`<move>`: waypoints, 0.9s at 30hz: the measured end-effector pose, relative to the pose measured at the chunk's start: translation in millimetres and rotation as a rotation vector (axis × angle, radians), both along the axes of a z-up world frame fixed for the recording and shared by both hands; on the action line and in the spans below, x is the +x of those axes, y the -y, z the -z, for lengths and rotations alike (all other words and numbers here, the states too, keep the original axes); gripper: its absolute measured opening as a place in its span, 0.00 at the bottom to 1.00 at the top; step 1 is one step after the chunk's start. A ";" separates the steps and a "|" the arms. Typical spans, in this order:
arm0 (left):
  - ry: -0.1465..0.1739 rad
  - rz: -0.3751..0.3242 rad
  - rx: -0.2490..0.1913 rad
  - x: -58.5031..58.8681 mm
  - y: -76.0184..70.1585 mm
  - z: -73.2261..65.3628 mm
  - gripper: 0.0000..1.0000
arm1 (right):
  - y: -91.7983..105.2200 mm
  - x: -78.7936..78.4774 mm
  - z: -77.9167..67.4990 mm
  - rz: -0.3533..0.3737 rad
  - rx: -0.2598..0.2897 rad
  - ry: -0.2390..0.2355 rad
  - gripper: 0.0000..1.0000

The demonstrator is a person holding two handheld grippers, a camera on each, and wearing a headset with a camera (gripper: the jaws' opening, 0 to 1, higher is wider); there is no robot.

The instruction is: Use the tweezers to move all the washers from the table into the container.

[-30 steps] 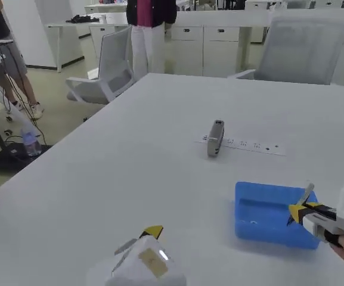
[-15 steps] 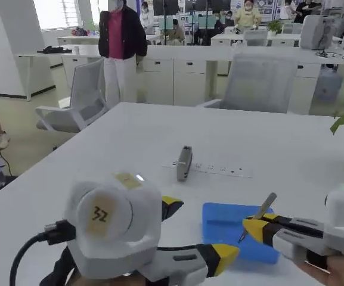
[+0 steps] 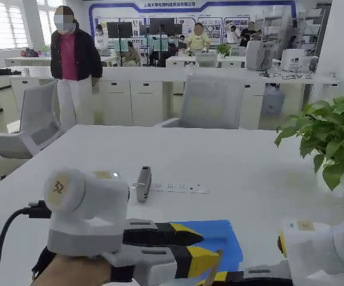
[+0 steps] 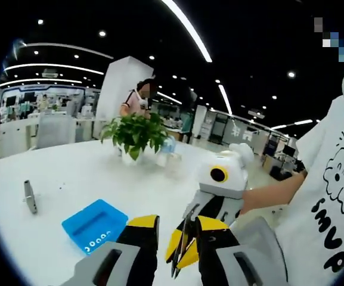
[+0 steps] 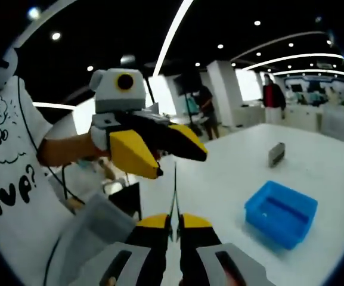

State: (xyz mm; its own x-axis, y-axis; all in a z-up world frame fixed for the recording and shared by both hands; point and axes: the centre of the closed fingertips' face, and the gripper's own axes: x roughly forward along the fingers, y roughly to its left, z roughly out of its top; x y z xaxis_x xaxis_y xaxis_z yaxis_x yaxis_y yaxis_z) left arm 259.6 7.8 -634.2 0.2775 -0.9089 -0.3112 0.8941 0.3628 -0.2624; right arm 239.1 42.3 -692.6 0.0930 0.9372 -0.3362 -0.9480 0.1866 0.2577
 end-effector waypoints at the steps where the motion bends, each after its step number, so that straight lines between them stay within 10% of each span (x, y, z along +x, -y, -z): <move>1: -0.004 0.025 0.016 -2.2 0.8 3.1 0.23 | -0.2 -1.4 0.0 -0.011 0.000 0.005 0.03; 15: 0.031 0.188 0.073 -19.6 8.1 20.8 0.00 | 9.0 -11.7 22.8 -0.146 -0.114 -0.007 0.03; 19: 0.115 0.230 0.151 -19.2 6.7 33.1 0.00 | 16.6 -6.9 35.8 -0.150 -0.174 -0.010 0.05; 24: 0.139 0.242 0.235 -15.8 5.8 51.7 0.00 | 26.1 0.9 54.3 -0.166 -0.294 0.060 0.05; 27: 0.160 0.262 0.370 -14.1 -1.5 79.4 0.00 | 32.8 9.7 75.6 -0.169 -0.406 0.111 0.05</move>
State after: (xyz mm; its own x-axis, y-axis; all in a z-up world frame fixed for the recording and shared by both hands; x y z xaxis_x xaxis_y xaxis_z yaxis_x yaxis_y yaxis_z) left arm 245.4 9.3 -713.6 0.1244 -0.7907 -0.5994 0.9866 0.1629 -0.0102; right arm 248.8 9.4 -768.3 0.0061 0.7362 -0.6767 -0.9916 0.0917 0.0909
